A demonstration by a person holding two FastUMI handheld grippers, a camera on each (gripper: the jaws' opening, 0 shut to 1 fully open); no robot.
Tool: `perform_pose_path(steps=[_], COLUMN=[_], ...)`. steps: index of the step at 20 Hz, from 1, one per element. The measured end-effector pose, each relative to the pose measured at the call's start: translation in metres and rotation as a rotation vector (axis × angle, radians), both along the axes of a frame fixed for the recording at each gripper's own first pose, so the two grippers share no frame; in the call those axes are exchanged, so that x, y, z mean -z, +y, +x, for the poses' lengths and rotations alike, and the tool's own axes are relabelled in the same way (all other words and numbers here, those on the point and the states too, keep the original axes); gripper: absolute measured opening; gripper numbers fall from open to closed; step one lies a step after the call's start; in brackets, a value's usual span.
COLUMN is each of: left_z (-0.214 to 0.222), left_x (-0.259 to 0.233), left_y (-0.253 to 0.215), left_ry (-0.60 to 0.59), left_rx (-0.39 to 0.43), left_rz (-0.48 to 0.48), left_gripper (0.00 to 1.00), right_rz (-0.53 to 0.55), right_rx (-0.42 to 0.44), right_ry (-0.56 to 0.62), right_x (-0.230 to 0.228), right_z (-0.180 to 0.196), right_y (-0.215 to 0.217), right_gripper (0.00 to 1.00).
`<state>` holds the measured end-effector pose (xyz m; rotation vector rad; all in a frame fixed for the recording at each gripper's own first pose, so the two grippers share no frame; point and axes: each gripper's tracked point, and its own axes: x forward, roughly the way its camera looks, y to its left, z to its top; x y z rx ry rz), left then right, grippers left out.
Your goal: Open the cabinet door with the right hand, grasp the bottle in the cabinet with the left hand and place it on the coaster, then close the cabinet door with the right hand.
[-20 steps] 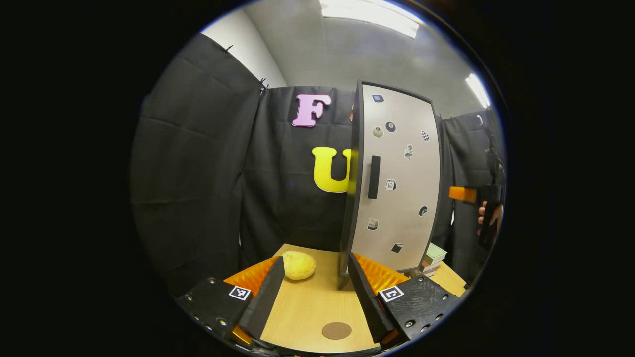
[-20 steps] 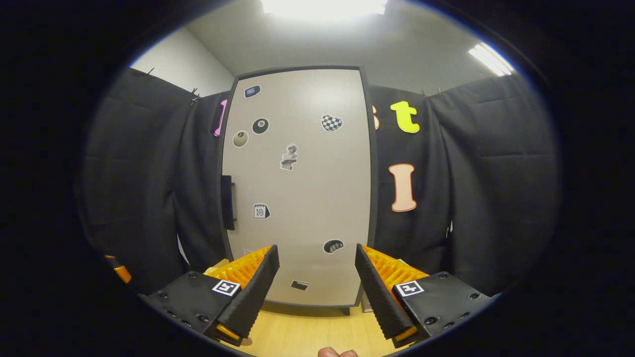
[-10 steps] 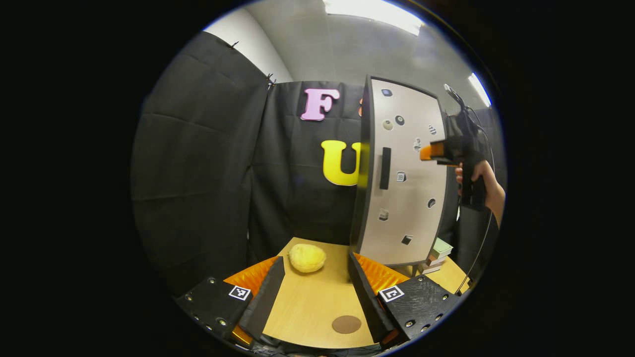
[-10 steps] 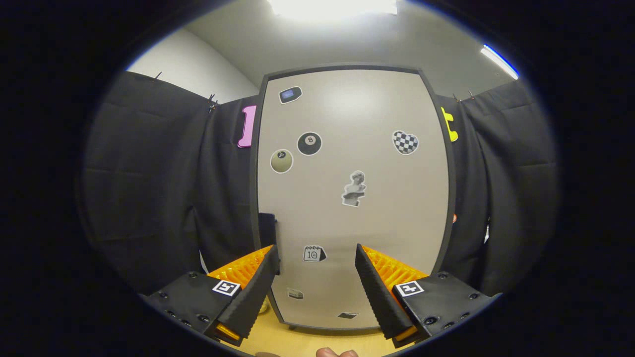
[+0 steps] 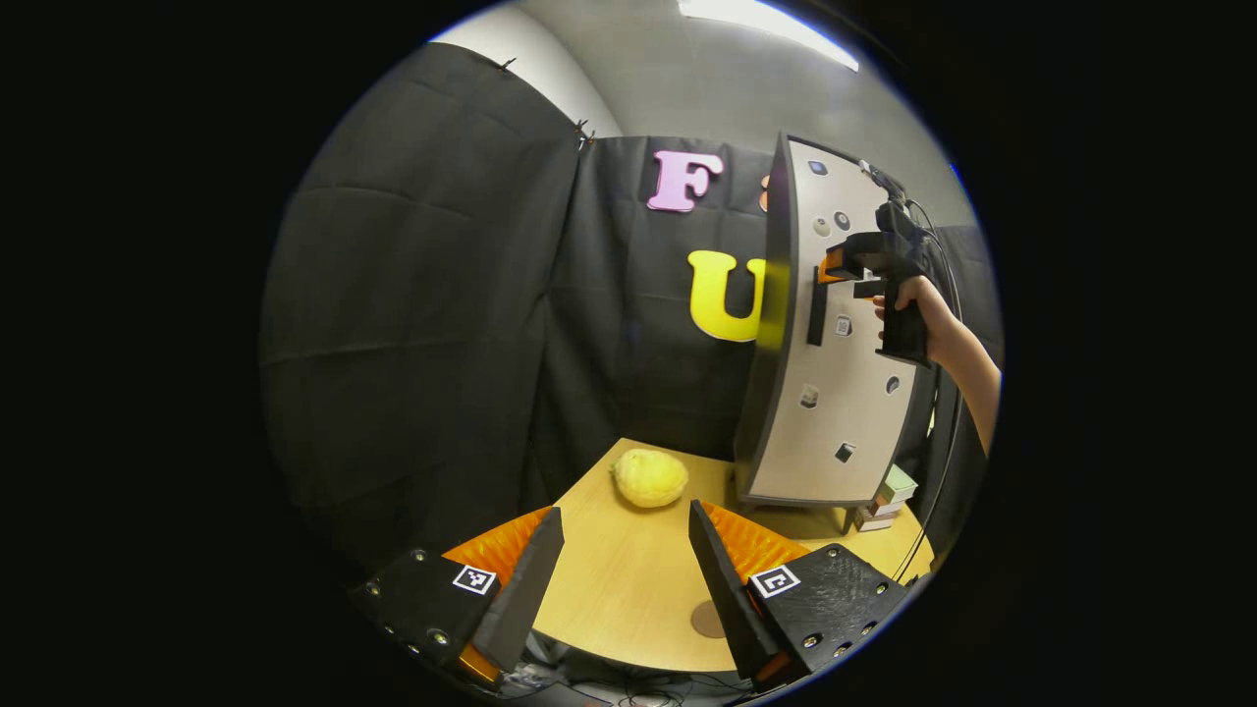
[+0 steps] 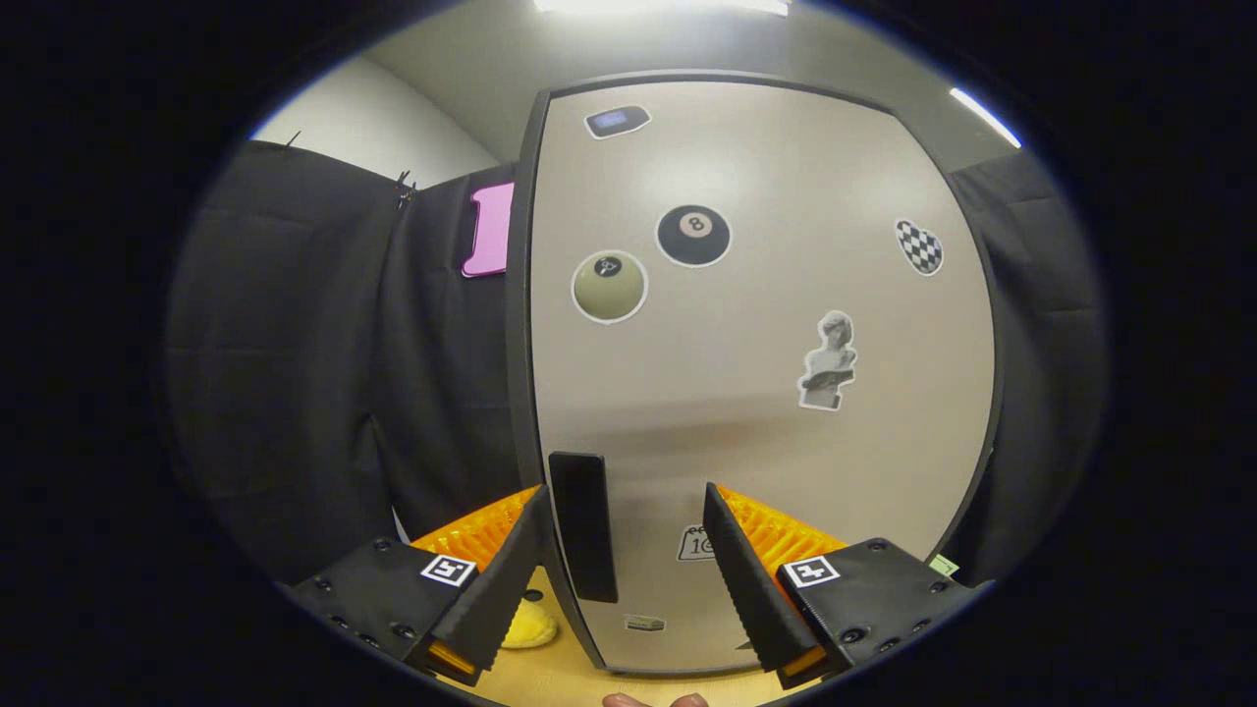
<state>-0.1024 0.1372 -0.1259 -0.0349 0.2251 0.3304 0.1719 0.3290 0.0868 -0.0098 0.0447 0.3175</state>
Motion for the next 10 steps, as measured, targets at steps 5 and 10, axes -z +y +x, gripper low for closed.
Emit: perform_pose_path(steps=[5,10], left_z=[-0.009,-0.012], left_x=[0.007,0.013], left_y=[0.013,0.014], left_ry=[0.017,0.028], left_rx=[-0.037,-0.046], left_rz=[-0.014,-0.022], left_gripper=[0.72,0.76], right_rz=[-0.014,-0.014], right_rx=[0.018,0.036], right_ry=[0.032,0.076], right_x=[0.013,0.026], right_z=[0.015,0.022], right_y=[0.015,0.023], right_gripper=[0.98,0.71])
